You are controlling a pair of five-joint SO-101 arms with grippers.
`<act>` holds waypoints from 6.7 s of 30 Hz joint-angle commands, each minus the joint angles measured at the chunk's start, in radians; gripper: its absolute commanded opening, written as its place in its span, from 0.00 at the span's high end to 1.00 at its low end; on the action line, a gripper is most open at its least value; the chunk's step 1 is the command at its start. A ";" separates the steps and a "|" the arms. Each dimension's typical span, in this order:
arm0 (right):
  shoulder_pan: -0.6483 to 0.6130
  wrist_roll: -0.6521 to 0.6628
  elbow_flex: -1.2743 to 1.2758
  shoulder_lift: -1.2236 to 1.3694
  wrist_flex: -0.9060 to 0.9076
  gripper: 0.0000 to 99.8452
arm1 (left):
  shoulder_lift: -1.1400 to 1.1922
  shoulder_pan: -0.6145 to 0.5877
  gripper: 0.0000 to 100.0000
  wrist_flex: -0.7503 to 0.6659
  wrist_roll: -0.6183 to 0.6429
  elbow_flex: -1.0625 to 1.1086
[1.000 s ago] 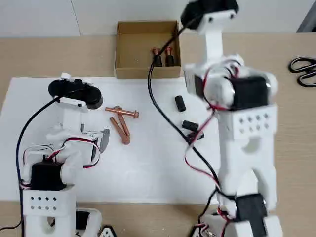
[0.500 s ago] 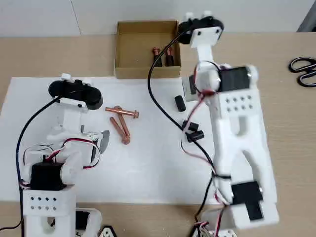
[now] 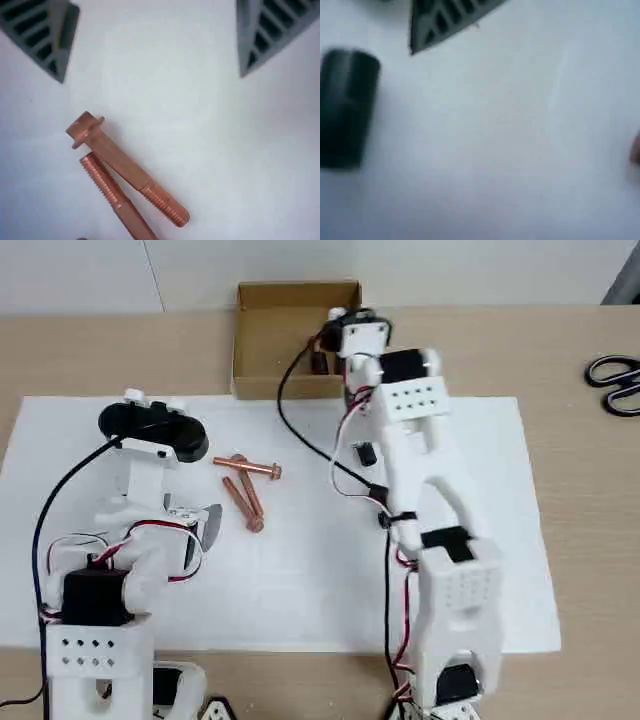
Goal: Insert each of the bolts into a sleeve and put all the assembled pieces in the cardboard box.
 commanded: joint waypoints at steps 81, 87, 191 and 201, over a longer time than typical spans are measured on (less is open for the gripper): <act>0.240 0.089 1.112 -0.639 -0.343 0.85 | -0.017 0.003 0.79 0.005 -0.003 -0.004; 0.240 0.089 1.119 -0.639 -0.323 0.85 | -0.017 0.003 0.79 0.005 -0.003 -0.004; 0.240 0.087 0.746 -0.641 0.013 1.00 | 1.367 0.199 0.99 -0.253 -0.730 -0.720; 0.240 0.087 0.746 -0.641 0.018 1.00 | 1.367 0.229 0.99 0.055 -0.629 -1.040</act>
